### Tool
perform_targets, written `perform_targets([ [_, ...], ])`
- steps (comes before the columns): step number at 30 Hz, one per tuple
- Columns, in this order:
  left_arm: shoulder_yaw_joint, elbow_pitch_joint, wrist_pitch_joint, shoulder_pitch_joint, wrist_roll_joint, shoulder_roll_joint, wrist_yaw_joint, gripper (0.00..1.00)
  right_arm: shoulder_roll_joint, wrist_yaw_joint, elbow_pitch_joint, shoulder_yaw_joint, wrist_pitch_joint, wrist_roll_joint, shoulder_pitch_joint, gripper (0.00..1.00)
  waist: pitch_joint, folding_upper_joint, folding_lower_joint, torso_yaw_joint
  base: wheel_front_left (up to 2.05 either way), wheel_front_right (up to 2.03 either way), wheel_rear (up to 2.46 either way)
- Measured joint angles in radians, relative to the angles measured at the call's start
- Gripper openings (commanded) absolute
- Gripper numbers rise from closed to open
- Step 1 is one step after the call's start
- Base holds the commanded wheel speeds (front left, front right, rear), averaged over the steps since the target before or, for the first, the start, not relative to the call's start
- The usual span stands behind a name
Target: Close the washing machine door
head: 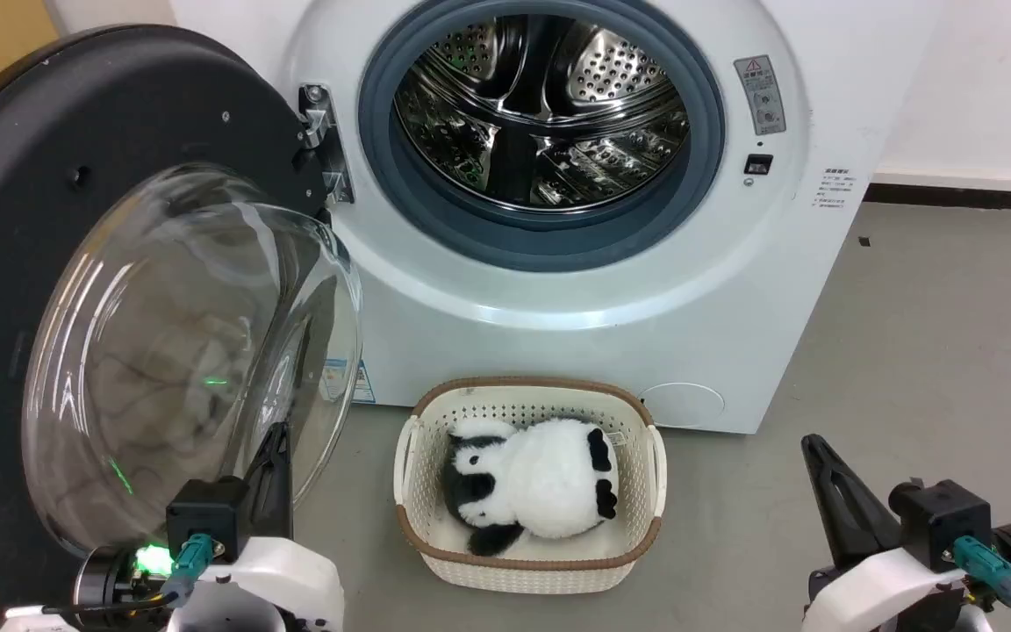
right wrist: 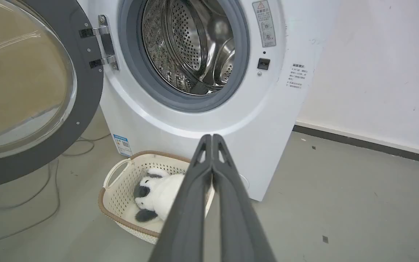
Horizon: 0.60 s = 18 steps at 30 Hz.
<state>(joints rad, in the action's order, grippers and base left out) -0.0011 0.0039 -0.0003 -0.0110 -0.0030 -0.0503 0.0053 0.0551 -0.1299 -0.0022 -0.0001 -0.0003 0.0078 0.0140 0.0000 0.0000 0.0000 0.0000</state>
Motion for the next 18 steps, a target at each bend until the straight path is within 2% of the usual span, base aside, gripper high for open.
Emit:
perform_targets([
  [14,0.0,0.0,0.0,0.0,0.0,0.0,0.0,0.0,0.0,0.0,0.0,0.0,0.0,0.0,0.0,0.0,0.0,0.0,0.0,0.0,0.0,0.0,0.0],
  [15,0.0,0.0,0.0,0.0,0.0,0.0,0.001,1.0,0.0,0.0,0.0,0.0,0.0,0.0,0.0,1.0,0.0,0.0,0.0,0.0,0.0,0.0,0.0],
  [18,-0.001,0.001,0.0,0.0,0.0,0.0,0.001,1.0,0.0,0.0,0.0,0.0,0.0,0.001,0.001,1.0,0.0,0.0,0.0,0.0,0.0,0.0,0.0],
])
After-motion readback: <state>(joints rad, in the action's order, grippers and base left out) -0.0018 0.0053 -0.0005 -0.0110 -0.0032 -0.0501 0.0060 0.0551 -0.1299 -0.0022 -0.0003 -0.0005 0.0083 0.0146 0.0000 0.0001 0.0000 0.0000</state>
